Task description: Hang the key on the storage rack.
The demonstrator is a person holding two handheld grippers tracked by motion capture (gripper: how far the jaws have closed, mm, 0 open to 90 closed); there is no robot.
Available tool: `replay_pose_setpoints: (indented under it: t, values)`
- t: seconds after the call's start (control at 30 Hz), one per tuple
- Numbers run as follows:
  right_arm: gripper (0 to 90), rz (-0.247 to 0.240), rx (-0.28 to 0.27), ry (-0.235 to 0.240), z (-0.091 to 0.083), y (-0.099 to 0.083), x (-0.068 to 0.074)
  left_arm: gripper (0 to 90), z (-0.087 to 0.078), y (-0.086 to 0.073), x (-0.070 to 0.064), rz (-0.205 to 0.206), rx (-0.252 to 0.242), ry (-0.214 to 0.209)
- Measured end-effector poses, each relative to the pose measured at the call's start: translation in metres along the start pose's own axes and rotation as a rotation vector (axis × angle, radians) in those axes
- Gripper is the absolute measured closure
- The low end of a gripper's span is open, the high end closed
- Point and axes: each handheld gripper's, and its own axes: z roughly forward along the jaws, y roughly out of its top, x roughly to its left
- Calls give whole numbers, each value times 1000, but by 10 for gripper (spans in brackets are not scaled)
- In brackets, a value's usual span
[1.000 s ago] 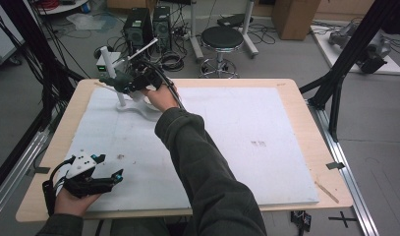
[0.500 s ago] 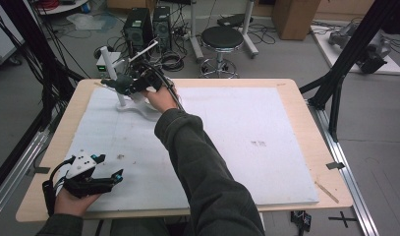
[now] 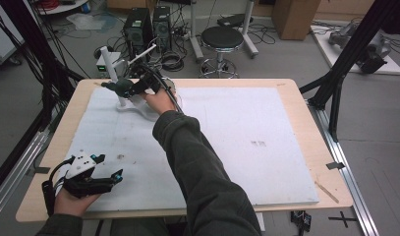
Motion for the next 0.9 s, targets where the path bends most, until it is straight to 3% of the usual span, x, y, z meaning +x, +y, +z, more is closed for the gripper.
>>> replay_pose_setpoints:
  t: [0.57,0.9]
  values:
    - [466,25,32,-46,9,-13,-6,210,0,0,0,5,3,2]
    - [456,40,55,-39,16,-16,-7,210,0,0,0,1,3,2]
